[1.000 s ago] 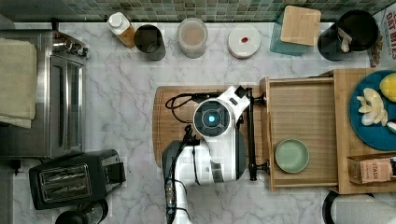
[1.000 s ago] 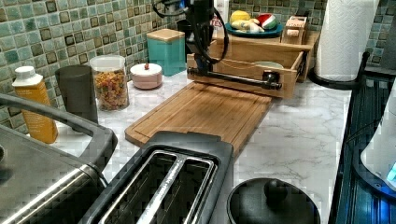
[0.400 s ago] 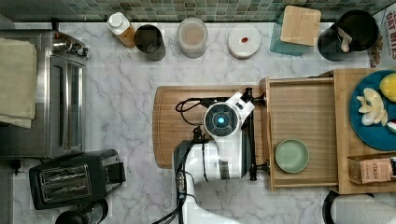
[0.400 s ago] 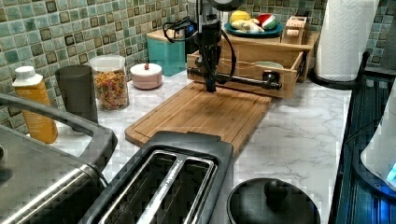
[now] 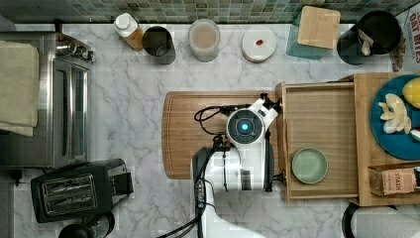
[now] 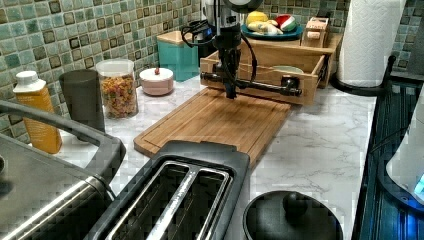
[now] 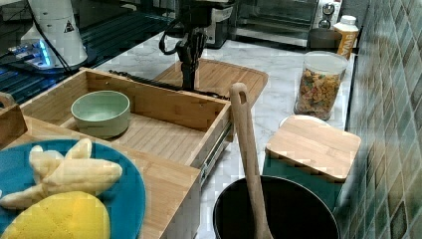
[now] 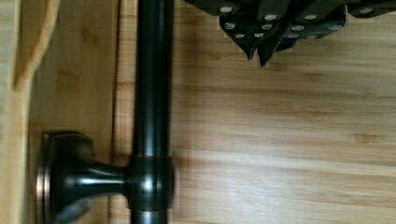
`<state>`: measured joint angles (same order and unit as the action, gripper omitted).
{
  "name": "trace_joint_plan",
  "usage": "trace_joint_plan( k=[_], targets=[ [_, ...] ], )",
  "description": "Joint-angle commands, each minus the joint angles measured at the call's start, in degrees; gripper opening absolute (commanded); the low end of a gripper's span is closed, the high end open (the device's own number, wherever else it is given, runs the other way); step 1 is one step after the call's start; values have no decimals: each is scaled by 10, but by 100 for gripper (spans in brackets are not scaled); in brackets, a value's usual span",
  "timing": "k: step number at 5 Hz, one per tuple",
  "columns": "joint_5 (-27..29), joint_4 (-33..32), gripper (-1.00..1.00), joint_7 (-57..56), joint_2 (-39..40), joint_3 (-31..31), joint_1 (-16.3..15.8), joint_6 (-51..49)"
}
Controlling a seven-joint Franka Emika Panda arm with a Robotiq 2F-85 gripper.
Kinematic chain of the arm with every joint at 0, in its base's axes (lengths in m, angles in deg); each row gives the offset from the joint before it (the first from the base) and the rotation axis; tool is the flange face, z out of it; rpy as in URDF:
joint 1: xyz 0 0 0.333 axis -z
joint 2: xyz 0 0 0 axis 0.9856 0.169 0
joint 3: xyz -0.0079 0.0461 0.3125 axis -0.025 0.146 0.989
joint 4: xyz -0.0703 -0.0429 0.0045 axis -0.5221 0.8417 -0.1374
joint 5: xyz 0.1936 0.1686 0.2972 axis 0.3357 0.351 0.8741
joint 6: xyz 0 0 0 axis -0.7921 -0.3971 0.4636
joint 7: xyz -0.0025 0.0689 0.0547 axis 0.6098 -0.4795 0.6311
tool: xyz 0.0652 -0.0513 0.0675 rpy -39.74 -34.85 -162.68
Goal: Close the drawer.
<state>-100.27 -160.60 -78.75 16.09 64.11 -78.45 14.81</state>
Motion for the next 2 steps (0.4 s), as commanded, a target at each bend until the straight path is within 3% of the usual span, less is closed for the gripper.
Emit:
trace_joint_plan(
  k=[1,2],
  targets=[
    [11,67,-100,-136,11,-58,63,18],
    [30,82,-100,-199,31,-72,95,37]
  ],
)
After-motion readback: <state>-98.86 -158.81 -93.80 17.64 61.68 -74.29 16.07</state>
